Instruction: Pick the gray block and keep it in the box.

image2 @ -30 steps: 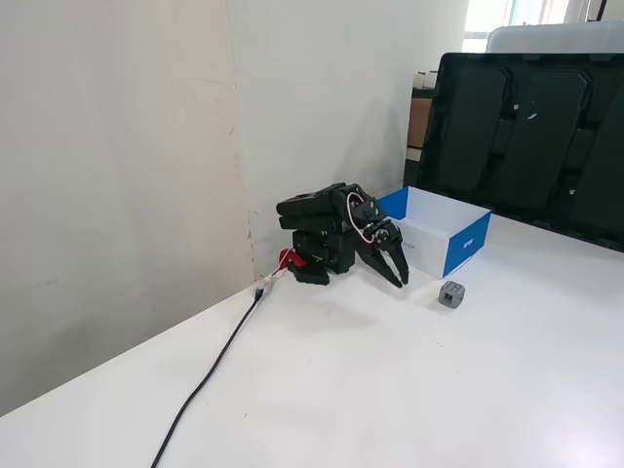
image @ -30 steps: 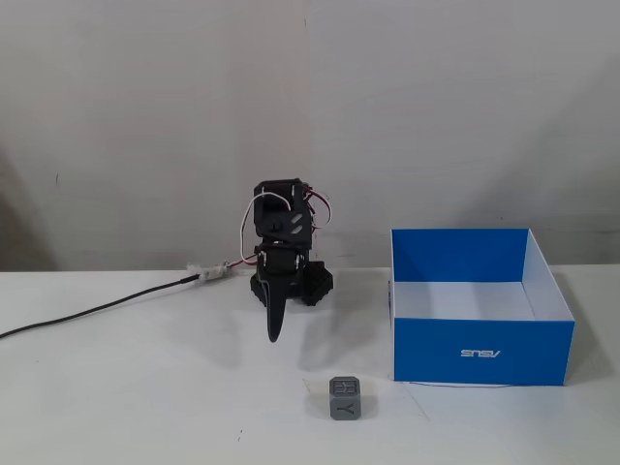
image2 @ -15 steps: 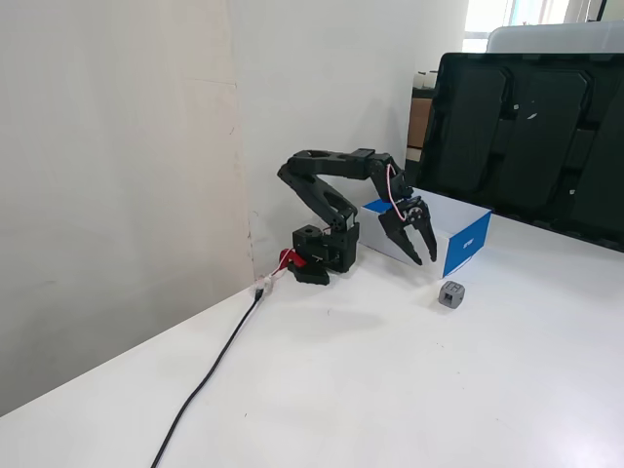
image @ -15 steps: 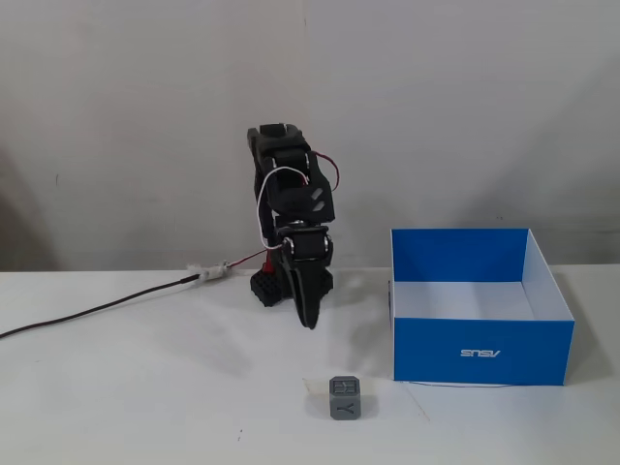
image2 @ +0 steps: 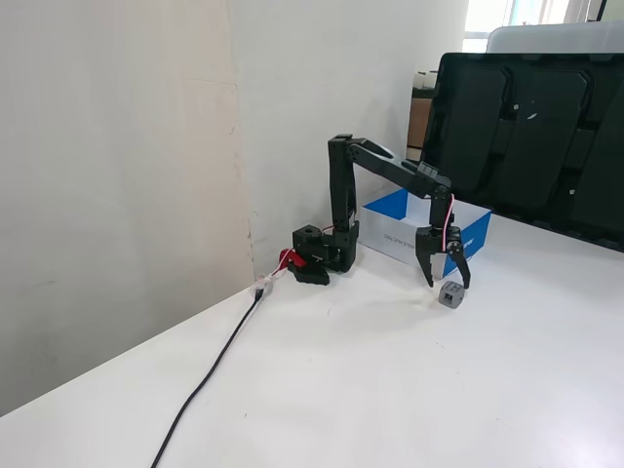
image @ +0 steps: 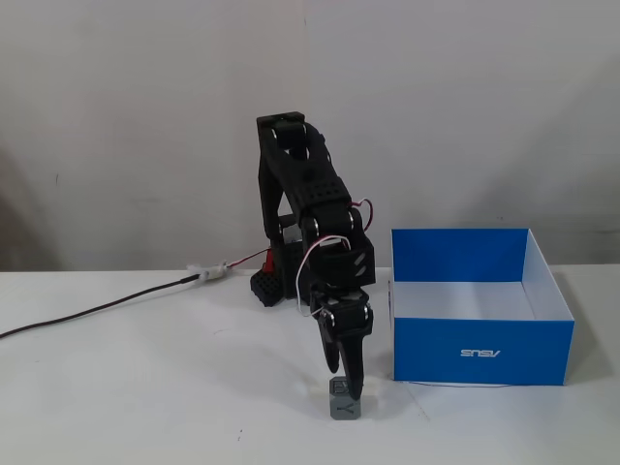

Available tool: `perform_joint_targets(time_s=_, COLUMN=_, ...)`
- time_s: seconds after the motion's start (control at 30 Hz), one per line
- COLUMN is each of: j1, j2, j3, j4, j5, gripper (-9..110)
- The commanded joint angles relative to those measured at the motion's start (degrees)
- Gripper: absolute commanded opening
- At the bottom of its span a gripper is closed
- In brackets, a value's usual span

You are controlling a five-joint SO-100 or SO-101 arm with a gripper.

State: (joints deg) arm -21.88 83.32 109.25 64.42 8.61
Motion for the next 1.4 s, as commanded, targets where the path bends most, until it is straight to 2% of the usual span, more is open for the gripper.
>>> perform_joint_targets(time_s=0.0, j1=0.0, j2=-1.05, j3=-5.1, j4=0.44, j5=0.18, gripper=31)
perform_joint_targets(time_s=0.2, j1=0.26, j2=-5.45, j3=-8.35, j4=0.44, j5=0.18, gripper=27)
perform_joint_targets(time_s=0.23, j1=0.26, j2=-5.71, j3=-8.53, j4=0.44, j5=0.18, gripper=23)
perform_joint_targets(time_s=0.33, j1=0.44, j2=-7.12, j3=-9.32, j4=0.44, j5=0.18, gripper=0)
perform_joint_targets(time_s=0.53, j1=2.64, j2=-4.92, j3=-13.27, j4=5.01, j5=0.7, gripper=0)
perform_joint_targets(time_s=0.77, j1=4.39, j2=17.05, j3=-18.98, j4=18.11, j5=0.18, gripper=0)
perform_joint_targets(time_s=1.0, j1=-8.35, j2=22.15, j3=-24.87, j4=29.88, j5=0.44, gripper=0)
perform_joint_targets(time_s=1.2, j1=-25.66, j2=28.04, j3=-23.99, j4=29.88, j5=0.0, gripper=0)
perform_joint_targets(time_s=1.37, j1=-42.63, j2=26.37, j3=-26.63, j4=28.65, j5=0.7, gripper=0)
